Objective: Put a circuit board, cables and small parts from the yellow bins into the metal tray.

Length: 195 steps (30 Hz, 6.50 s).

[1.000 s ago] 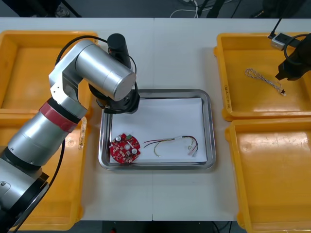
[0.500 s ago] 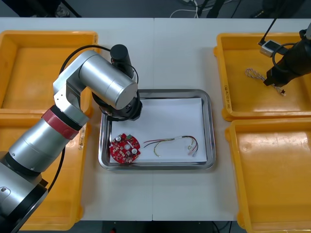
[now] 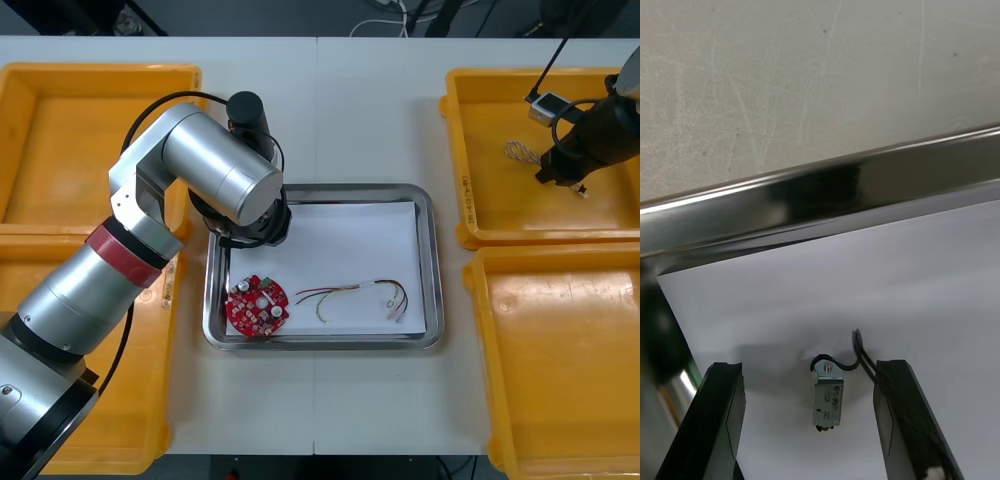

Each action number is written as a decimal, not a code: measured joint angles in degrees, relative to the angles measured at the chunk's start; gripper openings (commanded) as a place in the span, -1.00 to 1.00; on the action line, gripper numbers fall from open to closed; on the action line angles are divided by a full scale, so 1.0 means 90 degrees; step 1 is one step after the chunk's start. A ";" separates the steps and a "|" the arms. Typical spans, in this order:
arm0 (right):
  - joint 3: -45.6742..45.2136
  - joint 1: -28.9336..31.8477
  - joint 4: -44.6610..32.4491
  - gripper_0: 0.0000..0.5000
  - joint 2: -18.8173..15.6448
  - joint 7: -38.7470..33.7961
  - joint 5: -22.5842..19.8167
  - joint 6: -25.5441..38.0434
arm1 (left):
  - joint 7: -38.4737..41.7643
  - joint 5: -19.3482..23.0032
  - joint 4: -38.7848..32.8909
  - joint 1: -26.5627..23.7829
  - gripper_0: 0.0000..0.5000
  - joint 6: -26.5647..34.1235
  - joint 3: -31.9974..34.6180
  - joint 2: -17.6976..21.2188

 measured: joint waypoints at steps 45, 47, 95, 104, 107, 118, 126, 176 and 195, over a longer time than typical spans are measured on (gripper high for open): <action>-0.1034 -0.0056 -0.2296 -1.00 0.0003 0.0360 0.1288 0.3352 | -0.1693 0.0791 -0.1273 -0.0135 1.00 0.2185 0.2503 0.1011; -0.1034 -0.0032 -0.2682 -1.00 0.0003 0.0359 0.1293 0.3734 | -0.1939 0.0791 -0.0994 -0.0215 1.00 0.2186 0.2672 0.1030; -0.0776 0.2414 -0.9792 -1.00 0.0382 0.0294 -0.0382 0.5480 | -0.3678 0.0439 0.2946 -0.0645 1.00 -0.1360 0.2806 0.1205; 0.0313 0.2416 -1.0166 -1.00 0.0415 0.0218 -0.1228 0.5480 | -0.3678 0.0533 0.3081 -0.0655 1.00 -0.1536 0.2706 0.1212; 0.0553 0.2417 -1.0167 -1.00 0.0447 0.0165 -0.1393 0.5480 | -0.3678 0.0564 0.3098 -0.0665 -0.55 -0.1541 0.2706 0.1221; 0.1649 0.2369 -1.0177 -1.00 0.0585 0.0137 -0.1460 0.5480 | -0.3678 0.0597 0.3114 -0.0674 -1.00 -0.1572 0.2654 0.1228; 0.2470 0.2239 -1.0177 -1.00 0.0884 -0.0034 -0.0954 0.5480 | -0.3678 0.0634 0.3118 -0.0676 -1.00 -0.1573 0.2652 0.1240; 0.4076 0.2278 -0.8327 -1.00 0.1885 -0.0972 0.0699 0.3726 | -0.3677 0.0239 -0.0493 -0.0588 -1.00 0.2185 0.3423 0.1254; 0.4136 0.2610 -0.8327 1.00 0.1885 -0.0975 0.0861 0.3457 | -0.3096 0.0361 -0.1599 -0.0467 -1.00 0.2195 0.3415 0.0976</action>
